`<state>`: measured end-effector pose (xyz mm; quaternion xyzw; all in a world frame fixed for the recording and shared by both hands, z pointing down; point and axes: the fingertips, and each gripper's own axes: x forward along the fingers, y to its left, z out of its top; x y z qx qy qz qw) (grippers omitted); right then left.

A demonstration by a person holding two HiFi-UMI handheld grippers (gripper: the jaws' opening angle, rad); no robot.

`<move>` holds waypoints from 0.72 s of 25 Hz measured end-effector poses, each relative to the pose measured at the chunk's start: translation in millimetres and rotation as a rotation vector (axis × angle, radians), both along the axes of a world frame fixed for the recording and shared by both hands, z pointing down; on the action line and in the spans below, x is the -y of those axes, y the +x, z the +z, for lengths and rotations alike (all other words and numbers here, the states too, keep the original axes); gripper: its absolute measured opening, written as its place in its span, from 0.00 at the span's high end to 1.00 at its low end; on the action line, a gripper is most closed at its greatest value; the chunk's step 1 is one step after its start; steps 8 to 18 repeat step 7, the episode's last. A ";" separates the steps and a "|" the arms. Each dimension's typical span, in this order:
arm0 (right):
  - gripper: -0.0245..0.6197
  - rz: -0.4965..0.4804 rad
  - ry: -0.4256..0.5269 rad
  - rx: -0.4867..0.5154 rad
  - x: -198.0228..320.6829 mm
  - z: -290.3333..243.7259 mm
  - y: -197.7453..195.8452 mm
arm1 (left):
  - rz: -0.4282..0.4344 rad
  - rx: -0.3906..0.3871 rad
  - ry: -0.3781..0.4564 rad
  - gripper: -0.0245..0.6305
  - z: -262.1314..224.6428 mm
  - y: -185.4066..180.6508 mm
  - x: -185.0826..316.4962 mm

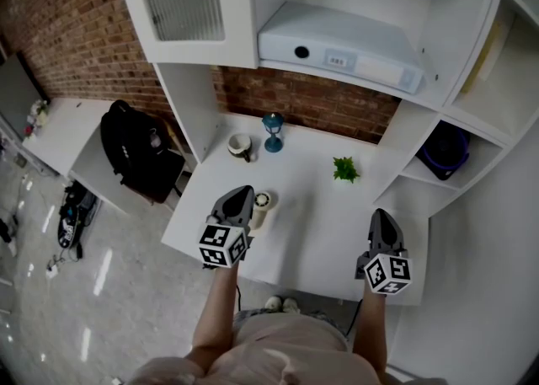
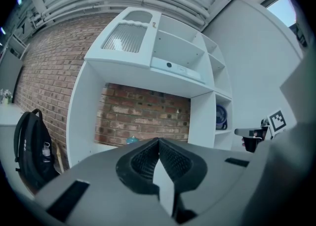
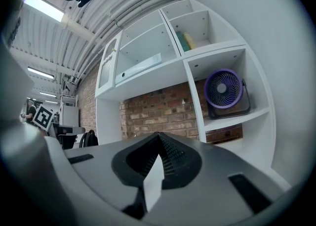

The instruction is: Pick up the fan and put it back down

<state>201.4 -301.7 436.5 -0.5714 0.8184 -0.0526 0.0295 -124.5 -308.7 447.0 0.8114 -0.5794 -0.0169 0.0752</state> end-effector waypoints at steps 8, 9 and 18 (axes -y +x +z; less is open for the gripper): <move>0.94 0.005 -0.006 0.000 -2.5 1.7 2.6 | 0.011 -0.009 -0.007 0.92 2.8 4.6 -0.8; 0.94 0.005 -0.006 0.000 -2.5 1.7 2.6 | 0.011 -0.009 -0.007 0.92 2.8 4.6 -0.8; 0.94 0.005 -0.006 0.000 -2.5 1.7 2.6 | 0.011 -0.009 -0.007 0.92 2.8 4.6 -0.8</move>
